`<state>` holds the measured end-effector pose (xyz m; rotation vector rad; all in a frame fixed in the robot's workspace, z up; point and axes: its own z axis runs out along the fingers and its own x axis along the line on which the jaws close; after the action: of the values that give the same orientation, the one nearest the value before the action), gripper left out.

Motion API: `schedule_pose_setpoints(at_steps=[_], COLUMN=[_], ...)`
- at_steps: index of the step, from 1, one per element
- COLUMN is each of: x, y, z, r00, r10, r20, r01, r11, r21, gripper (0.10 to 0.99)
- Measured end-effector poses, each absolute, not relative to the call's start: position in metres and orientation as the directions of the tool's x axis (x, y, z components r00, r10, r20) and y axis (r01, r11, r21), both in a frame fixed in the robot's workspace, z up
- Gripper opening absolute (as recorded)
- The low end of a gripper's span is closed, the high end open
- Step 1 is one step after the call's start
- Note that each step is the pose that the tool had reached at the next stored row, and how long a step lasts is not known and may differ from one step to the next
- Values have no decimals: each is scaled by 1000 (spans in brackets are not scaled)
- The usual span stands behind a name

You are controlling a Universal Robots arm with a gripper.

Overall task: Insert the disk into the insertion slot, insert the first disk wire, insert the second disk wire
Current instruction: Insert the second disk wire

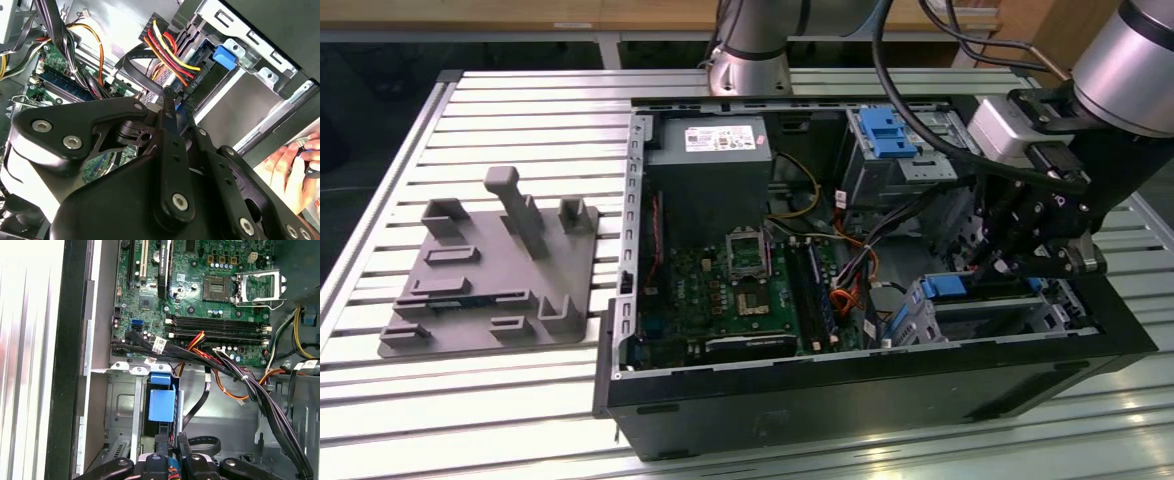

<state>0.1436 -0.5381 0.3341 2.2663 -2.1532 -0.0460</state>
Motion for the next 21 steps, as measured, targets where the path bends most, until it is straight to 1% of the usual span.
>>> schedule_pose_setpoints(at_steps=[21], x=[146], y=[-538], z=[332], r00=[51], r10=[-999], r20=[-11], r01=[-998], r11=[-51], r21=[31], gripper=[196])
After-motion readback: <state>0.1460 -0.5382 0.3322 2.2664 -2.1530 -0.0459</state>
